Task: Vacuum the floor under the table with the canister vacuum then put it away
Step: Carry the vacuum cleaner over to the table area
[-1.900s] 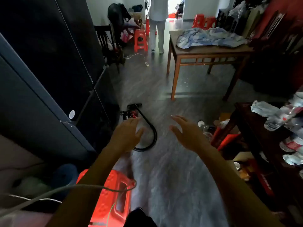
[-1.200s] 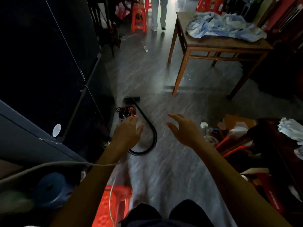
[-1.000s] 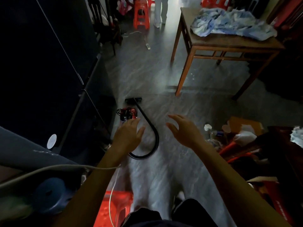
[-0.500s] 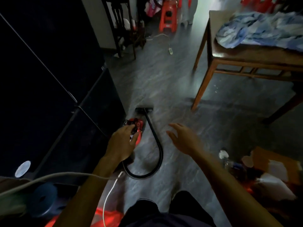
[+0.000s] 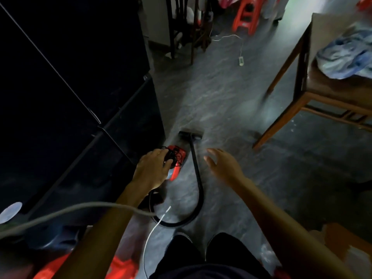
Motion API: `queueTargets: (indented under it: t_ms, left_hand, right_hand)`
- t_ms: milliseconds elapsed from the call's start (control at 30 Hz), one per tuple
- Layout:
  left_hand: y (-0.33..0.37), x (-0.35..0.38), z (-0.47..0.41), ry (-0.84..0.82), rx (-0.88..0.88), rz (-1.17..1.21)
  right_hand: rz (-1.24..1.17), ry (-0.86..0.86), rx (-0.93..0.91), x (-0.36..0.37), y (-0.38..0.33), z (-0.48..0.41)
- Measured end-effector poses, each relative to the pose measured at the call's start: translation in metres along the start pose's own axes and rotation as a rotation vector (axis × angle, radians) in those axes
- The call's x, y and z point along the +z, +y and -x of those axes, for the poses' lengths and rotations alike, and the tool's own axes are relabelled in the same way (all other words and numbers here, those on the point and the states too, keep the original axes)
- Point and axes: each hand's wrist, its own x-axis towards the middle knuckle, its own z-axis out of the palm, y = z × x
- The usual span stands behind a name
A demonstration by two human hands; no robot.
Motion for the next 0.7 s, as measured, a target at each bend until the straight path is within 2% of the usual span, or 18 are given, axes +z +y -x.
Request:
queueTargets:
  t_ms: [133,333,567,700]
  left_hand:
    - [-0.021,0.025,-0.053,-0.058,-0.032,0.020]
    - [-0.057,0.092,-0.163,-0.093,-0.129,0.050]
    - [-0.122,0.290,-0.337,-0.207,-0.221,-0.112]
    - [-0.162,0.414,-0.417,-0.207,-0.246,-0.270]
  right_hand:
    - [0.047,-0.033,0.020,0.027,0.011,-0.056]
    - [0.096,-0.183,0.031,0.105,0.052,-0.174]
    - [0.155,-0.309,0.069,0.309,0.180,-0.362]
    - [0.148,-0.332,0.137,0.436,0.264,-0.437]
